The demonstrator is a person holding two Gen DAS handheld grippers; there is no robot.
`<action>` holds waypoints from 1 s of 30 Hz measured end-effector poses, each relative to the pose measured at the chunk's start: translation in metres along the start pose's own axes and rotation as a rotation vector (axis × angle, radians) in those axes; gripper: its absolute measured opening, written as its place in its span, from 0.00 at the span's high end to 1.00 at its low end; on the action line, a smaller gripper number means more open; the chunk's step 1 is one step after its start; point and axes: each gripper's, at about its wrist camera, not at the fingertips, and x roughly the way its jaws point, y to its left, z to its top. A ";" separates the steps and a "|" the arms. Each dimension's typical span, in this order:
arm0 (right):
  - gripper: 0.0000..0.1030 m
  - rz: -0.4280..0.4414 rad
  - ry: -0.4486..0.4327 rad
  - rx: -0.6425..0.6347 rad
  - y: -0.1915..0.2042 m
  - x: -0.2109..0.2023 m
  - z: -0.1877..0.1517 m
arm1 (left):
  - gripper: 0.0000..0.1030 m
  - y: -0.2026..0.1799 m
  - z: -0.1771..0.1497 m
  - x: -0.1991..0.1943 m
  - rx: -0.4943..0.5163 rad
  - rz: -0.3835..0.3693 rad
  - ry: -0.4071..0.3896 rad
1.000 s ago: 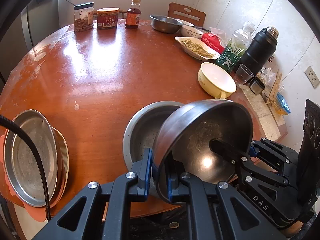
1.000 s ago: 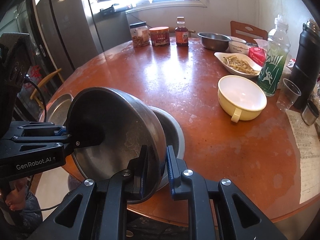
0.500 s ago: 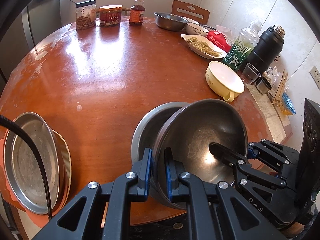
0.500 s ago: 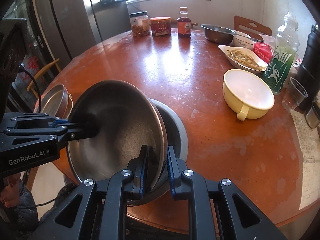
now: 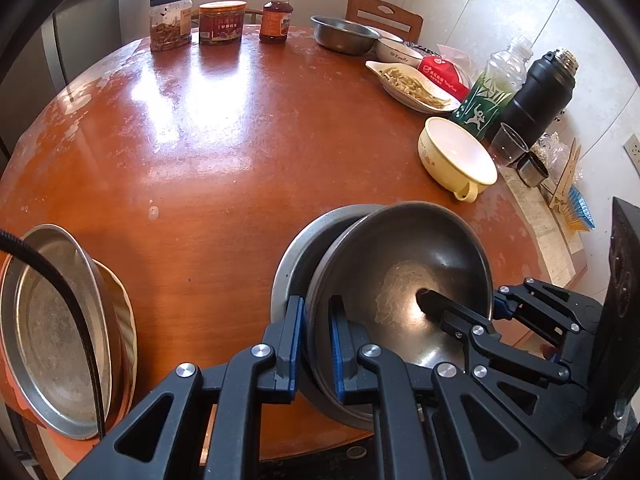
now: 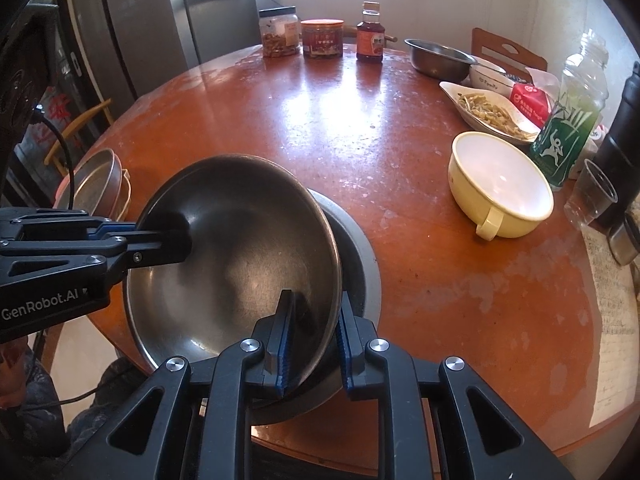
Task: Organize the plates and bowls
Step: 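Lower the small steel bowl into the large steel bowl with the left tool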
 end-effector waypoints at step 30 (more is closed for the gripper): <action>0.69 -0.058 0.022 -0.114 0.002 0.002 0.007 | 0.88 -0.005 0.012 0.005 0.020 -0.015 -0.005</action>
